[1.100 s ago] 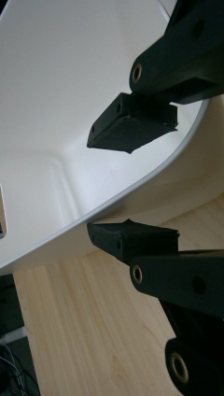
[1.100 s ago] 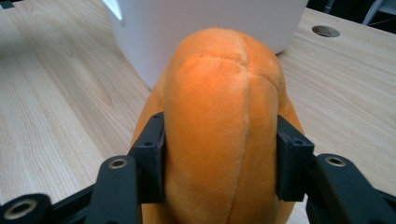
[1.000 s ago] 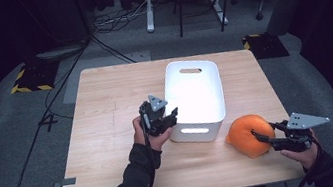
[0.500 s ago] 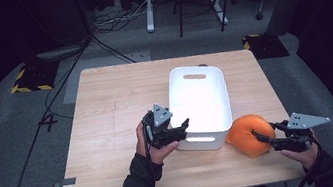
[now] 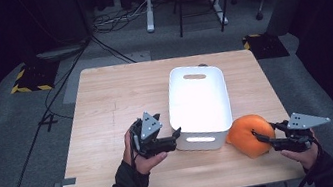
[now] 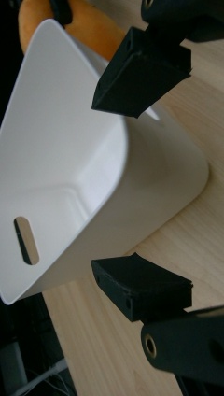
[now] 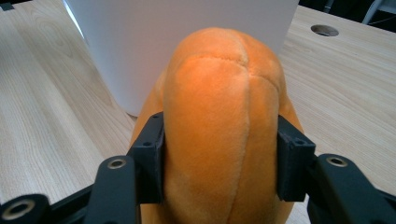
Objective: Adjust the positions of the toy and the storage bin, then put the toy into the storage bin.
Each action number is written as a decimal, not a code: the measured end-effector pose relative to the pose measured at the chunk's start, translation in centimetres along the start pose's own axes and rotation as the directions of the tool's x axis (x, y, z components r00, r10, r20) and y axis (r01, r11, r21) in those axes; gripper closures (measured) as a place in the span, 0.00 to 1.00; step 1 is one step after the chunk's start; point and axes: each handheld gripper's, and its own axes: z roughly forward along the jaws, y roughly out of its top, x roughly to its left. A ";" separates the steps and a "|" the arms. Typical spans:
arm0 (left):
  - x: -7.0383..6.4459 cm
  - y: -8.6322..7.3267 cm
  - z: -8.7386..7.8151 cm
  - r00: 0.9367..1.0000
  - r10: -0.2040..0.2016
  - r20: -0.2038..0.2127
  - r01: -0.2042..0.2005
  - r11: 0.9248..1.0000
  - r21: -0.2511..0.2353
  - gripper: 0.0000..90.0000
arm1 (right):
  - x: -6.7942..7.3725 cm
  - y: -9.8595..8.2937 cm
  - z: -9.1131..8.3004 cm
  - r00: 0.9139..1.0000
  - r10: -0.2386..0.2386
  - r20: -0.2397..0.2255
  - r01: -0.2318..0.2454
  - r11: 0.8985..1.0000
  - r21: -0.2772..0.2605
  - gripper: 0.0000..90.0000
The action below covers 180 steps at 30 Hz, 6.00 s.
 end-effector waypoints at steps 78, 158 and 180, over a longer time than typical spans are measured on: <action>5.2 -12.2 -0.9 1.000 0.005 0.022 -0.012 0.937 0.349 0.16 | -0.8 0.5 -1.8 0.997 0.031 0.074 -0.029 0.999 -0.030 0.67; 4.9 -12.3 -1.1 1.000 -0.023 -0.013 0.026 0.938 0.347 0.17 | -2.2 12.5 -4.1 0.981 -0.087 0.175 0.118 0.977 -0.180 0.64; 4.9 -12.3 -1.1 1.000 -0.023 -0.016 0.027 0.938 0.346 0.17 | -0.7 15.4 -3.4 0.978 -0.141 0.154 0.171 0.963 -0.207 0.64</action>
